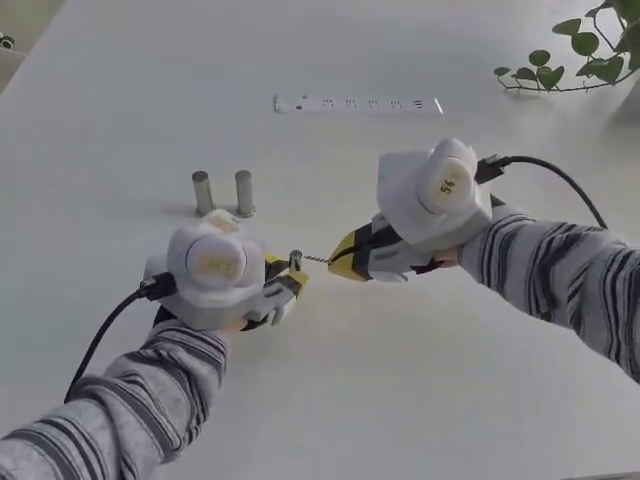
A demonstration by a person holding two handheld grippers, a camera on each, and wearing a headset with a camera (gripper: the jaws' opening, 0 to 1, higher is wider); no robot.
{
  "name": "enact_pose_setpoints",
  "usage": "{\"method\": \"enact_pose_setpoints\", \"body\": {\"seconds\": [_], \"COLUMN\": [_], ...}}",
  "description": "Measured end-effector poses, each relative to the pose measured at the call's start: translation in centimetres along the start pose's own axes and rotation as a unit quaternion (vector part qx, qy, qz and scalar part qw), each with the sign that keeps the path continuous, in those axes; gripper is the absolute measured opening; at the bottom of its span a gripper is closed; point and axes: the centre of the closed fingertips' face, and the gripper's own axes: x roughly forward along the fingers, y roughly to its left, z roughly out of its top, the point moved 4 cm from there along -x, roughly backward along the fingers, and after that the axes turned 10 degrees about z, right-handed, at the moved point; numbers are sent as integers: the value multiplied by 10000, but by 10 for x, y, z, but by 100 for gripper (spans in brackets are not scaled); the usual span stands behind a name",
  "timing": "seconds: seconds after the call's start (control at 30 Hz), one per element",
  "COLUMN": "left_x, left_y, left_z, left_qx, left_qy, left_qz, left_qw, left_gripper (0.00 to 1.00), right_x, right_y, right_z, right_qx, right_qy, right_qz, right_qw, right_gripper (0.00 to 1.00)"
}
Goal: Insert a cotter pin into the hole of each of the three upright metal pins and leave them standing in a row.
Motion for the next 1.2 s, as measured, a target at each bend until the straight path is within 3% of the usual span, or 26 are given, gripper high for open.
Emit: {"method": "enact_pose_setpoints", "body": {"seconds": [0.13, 1.1, 1.2], "left_x": [2, 4, 4], "left_y": [-1, 0, 0], "left_z": [-1, -4, -5], "left_qx": [-14, -113, -3], "left_qy": [17, -157, -172], "left_qz": [-10, 173, 135], "left_qw": [10000, 9997, 9998], "left_gripper": [7, 5, 5], "right_x": [1, 12, 11], "right_y": [0, -6, -6], "right_z": [1, 10, 9], "right_qx": [-29, -178, -254], "right_qy": [19, 188, 231], "right_qz": [24, 37, 70], "right_qw": [10000, 9997, 9994], "right_gripper": [0, 0, 0]}}
